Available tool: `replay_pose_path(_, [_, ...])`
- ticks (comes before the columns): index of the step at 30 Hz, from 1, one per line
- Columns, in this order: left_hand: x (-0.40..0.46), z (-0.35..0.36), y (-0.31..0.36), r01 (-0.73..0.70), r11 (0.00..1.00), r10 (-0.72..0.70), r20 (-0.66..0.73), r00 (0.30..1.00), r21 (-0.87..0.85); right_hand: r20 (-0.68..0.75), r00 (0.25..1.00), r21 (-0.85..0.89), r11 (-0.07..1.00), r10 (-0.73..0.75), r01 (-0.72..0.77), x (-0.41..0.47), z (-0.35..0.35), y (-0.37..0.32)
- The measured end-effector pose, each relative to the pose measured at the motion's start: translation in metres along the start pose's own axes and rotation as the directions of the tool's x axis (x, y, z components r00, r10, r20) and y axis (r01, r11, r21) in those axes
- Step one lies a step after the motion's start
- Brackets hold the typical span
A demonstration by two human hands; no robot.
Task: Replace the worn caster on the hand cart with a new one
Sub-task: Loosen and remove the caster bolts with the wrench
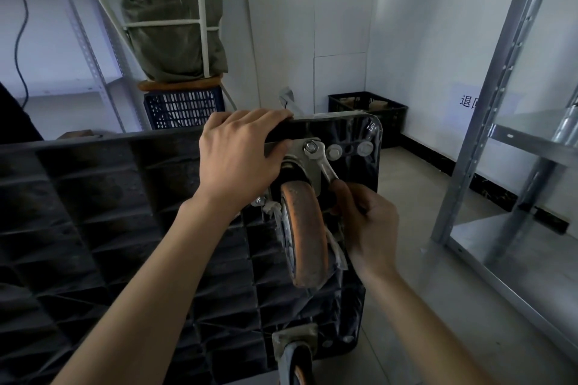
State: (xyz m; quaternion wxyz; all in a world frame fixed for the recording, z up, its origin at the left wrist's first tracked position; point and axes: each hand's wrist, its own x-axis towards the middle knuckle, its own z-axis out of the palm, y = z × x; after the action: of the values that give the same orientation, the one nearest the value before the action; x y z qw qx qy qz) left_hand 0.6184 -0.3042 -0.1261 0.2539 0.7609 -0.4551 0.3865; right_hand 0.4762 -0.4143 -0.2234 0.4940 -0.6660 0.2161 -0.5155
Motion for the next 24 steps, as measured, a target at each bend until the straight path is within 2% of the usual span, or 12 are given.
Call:
replay_pose_path(8, [0.001, 0.0, 0.0, -0.001, 1.0, 0.001, 0.012, 1.0, 0.007, 0.073, 0.996, -0.173, 0.983, -0.047, 0.06, 0.017, -0.012, 0.002])
replay_pose_path(10, [0.001, 0.0, 0.0, -0.001, 1.0, 0.001, 0.016, 1.0, 0.001, 0.117, 0.989, -0.285, 0.951, -0.088, 0.119, 0.031, -0.024, -0.004])
replay_pose_path(12, [0.001, 0.0, -0.001, -0.004, 1.0, 0.004, 0.012, 1.0, -0.002, 0.185, 0.97, -0.45, 0.864, -0.158, 0.227, 0.047, -0.039, -0.019])
replay_pose_path(15, [0.0, 0.0, -0.001, -0.008, 1.0, 0.008, 0.006, 1.0, 0.005, 0.348, 0.896, -0.644, 0.624, -0.277, 0.443, 0.072, -0.057, -0.059])
replay_pose_path(18, [0.0, 0.001, -0.001, -0.005, 1.0, 0.005, 0.004, 1.0, 0.008, 0.552, 0.779, -0.709, 0.324, -0.298, 0.626, 0.097, -0.061, -0.106])
replay_pose_path(22, [0.0, 0.0, 0.0, 0.005, 1.0, -0.005, 0.01, 1.0, 0.01, 0.782, 0.554, -0.605, -0.132, -0.284, 0.786, 0.112, -0.043, -0.154])
replay_pose_path(24, [0.001, -0.001, 0.0, 0.006, 1.0, -0.006, 0.016, 1.0, 0.008, 0.834, 0.484, -0.542, -0.23, -0.266, 0.808, 0.112, -0.034, -0.169])
